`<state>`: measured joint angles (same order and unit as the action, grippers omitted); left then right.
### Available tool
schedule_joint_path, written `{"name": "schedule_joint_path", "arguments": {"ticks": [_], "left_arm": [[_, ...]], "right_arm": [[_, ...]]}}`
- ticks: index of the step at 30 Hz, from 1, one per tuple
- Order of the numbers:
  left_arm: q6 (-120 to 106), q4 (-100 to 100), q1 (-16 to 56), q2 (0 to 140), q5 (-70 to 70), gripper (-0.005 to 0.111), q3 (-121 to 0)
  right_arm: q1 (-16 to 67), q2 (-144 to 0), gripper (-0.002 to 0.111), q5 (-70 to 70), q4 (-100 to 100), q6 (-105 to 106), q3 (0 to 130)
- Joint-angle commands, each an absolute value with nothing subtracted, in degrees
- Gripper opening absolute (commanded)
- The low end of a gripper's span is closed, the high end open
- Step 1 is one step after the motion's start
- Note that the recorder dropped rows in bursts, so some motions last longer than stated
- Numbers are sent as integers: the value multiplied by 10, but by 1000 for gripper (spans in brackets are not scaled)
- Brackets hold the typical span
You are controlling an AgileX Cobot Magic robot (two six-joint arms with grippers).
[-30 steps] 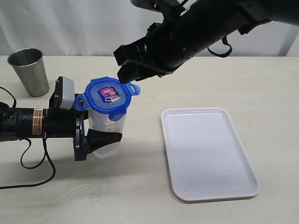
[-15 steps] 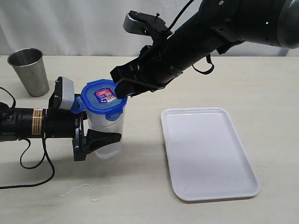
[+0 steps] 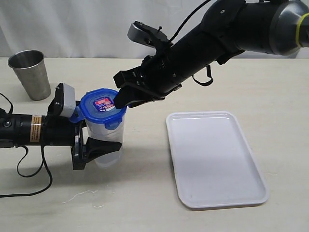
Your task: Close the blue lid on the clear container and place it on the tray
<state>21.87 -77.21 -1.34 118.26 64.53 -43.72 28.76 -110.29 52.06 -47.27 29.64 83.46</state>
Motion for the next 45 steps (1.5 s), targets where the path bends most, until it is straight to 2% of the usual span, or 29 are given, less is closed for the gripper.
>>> {"name": "schedule_joint_path", "arguments": {"ticks": [1,11,22,28,35,37,41,45], "left_arm": [[223,-758,-6,1176,694,0,-442],[223,-762,-6,1176,695,0,-442],[217,-735,-6,1176,684,0,-442],[83,-688,-6,1176,623,0,-442],[-35,-683,-6,1176,617,0,-442],[-45,-683,-6,1176,616,0,-442],[-47,-683,-6,1176,616,0,-442],[-47,-685,-6,1176,616,0,-442]], "right_arm": [[301,-1143,38,581,-514,340,826],[301,-1171,38,621,-569,389,826],[298,-1166,38,613,-514,389,826],[285,-1131,38,613,-494,418,826],[285,-1084,38,580,-384,426,826],[285,-1071,42,565,-359,424,826],[285,-1042,61,551,-339,445,826],[294,-1005,63,524,-346,545,826]]}}
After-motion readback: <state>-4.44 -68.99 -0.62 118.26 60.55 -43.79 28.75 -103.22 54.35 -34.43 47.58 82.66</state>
